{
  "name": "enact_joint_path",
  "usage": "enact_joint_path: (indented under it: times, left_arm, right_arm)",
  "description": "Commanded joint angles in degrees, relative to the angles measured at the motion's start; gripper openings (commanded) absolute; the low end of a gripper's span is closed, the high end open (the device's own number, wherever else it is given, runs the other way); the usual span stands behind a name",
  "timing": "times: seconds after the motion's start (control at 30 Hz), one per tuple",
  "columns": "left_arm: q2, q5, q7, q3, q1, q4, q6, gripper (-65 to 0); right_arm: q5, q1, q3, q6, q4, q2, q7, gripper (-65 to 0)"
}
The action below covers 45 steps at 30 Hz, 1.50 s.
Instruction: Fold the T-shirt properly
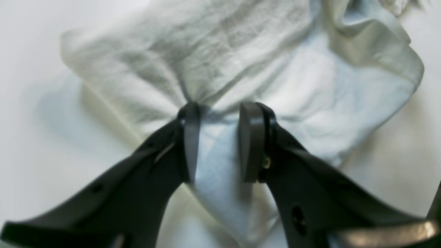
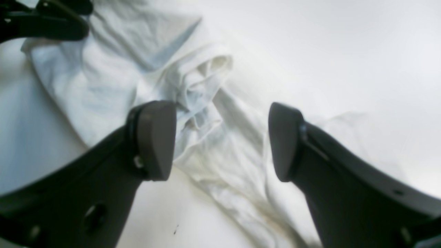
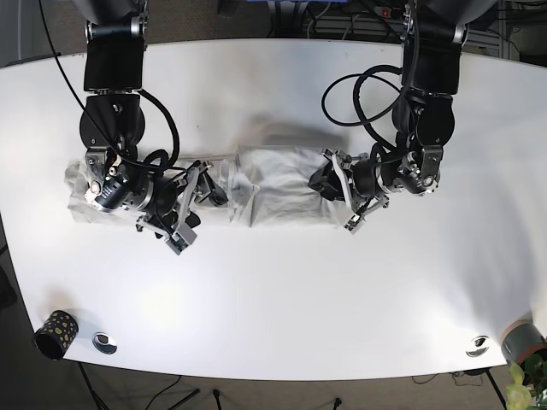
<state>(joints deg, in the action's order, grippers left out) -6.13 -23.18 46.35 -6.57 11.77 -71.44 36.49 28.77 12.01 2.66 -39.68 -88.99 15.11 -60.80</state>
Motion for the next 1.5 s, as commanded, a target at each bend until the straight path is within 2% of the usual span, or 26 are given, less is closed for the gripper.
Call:
enact_joint_path:
  times: [0.0, 0.17, 0.23, 0.33, 0.43, 0.53, 0.6, 0.83, 1.0, 1.17, 1.27, 1.47]
  left_arm:
    - [-0.3, 1.4, 1.5, 0.1, 0.7, -4.2, -0.2, -45.8]
    - [-0.3, 1.4, 1.3, 0.2, 0.5, -12.2, -0.2, -45.6]
    - [-0.3, 1.4, 1.3, 0.2, 0.5, -14.2, -0.2, -45.4]
    - [-0.3, 1.5, 1.2, 0.2, 0.8, -14.2, -0.3, -45.4]
    - [-0.3, 1.7, 1.1, 0.2, 0.9, -12.9, -0.3, -45.4]
    - [-0.3, 1.8, 1.1, 0.2, 2.7, -10.5, -0.3, -45.4]
    - [-0.3, 1.8, 1.1, 0.2, 3.3, -8.6, -0.3, -45.4]
    - [-0.1, 1.5, 0.9, 0.2, 5.9, -1.5, -0.3, -45.4]
    - [-0.1, 1.9, -4.0, -0.2, 6.4, 1.8, -0.3, -45.4]
    - [-0.1, 1.9, -6.5, -0.2, 7.0, 6.2, -0.4, -45.4]
    - [-0.1, 1.9, -7.7, -0.2, 8.5, 10.2, -0.4, -45.4]
    - [-0.3, 1.9, -7.9, -0.3, 8.8, 13.5, -0.3, -45.3]
  right_arm:
    - [0.8, 0.8, 3.0, -0.32, -2.5, 0.8, 0.0, -25.7]
    - [1.3, 1.0, 13.3, -0.32, -3.3, 0.4, -2.8, -25.7]
    - [2.2, 1.0, 15.5, -0.32, -3.4, 0.1, -4.7, -25.7]
    - [6.8, 0.9, 15.1, -0.32, -3.4, -0.7, -5.6, -25.7]
    - [11.4, 0.7, 11.5, -0.32, -3.4, -1.4, -5.7, -25.7]
    - [12.2, 1.0, 6.6, -0.32, -3.1, -3.8, -5.6, -25.7]
    - [10.9, 1.1, 5.3, -0.32, -2.9, -5.2, -5.4, -25.7]
    - [-0.2, 3.0, -1.9, -0.32, -2.8, -12.9, -5.2, -25.7]
    - [-10.0, 4.7, -8.7, -0.32, 2.8, -15.7, -0.3, -25.7]
    - [-13.2, 5.7, -8.4, -0.32, 10.4, -15.4, 6.0, -25.7]
    - [-13.0, 6.4, -6.7, -0.32, 14.7, -12.1, 9.0, -25.7]
    - [-12.9, 7.2, -2.4, -0.32, 15.8, -7.2, 9.7, -25.7]
